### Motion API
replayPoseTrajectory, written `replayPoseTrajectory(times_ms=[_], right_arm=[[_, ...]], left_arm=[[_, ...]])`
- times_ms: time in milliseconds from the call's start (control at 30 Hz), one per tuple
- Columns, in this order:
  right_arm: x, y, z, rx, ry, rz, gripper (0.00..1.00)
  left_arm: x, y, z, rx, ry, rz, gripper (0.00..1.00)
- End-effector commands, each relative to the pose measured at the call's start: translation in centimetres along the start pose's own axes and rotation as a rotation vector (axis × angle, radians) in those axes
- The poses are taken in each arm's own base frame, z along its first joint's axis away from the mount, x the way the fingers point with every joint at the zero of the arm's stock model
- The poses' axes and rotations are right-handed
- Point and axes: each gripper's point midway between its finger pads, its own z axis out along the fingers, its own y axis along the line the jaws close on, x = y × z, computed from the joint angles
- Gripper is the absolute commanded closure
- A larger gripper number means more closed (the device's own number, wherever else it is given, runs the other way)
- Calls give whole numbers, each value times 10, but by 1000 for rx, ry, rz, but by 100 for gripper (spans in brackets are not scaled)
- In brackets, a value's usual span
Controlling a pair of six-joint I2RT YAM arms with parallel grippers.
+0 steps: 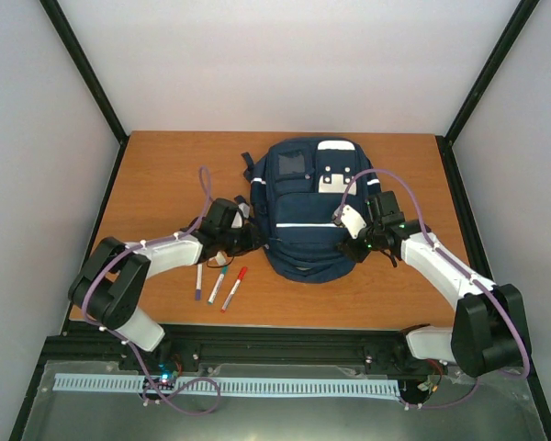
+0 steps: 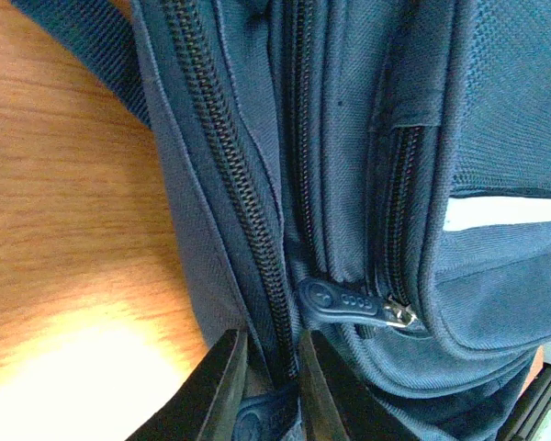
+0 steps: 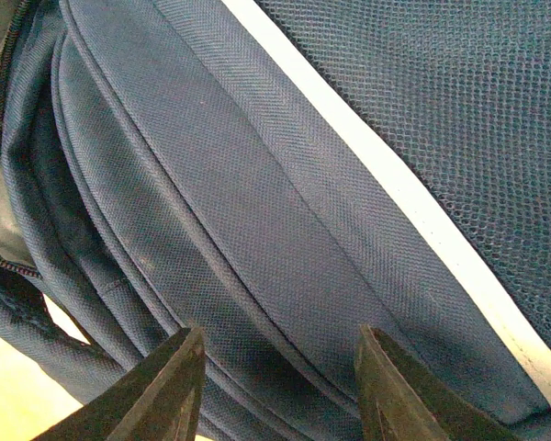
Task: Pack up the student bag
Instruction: Zip the student bag at the center of the board.
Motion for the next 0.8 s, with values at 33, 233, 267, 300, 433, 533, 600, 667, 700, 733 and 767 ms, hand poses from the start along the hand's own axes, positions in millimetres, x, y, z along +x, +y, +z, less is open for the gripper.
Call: replayPoseTrajectory(times_ms=[33, 233, 267, 300, 433, 533, 600, 667, 700, 733, 767], right_arm=[[5, 0, 6, 0, 19, -3, 54], [6, -1, 6, 1, 25, -3, 54], [6, -1, 6, 1, 25, -4, 54], [6, -1, 6, 1, 26, -3, 54], [6, -1, 6, 1, 28, -3, 54], [6, -2, 7, 6, 28, 2, 54], [4, -4, 9, 3, 27, 14, 55], [5, -3, 15, -13, 42, 28, 56], [7, -1, 18, -22, 53, 28, 57], [9, 0, 22, -28, 68, 28, 57], [12, 2, 25, -35, 80, 28, 57]], left_arm=[[-4, -5, -14, -12, -25, 14, 87], [3, -2, -21, -25, -18, 23, 95], [5, -2, -21, -23, -14, 26, 98], [7, -2, -22, -21, -10, 31, 99], [11, -3, -23, -16, -5, 44, 99], [15, -10, -24, -9, -3, 83, 99], [21, -19, -23, 3, 4, 137, 99], [29, -30, -19, 24, 19, 192, 99], [33, -35, -16, 37, 28, 214, 99], [38, -42, -13, 56, 40, 235, 99], [42, -47, -11, 71, 46, 250, 99]])
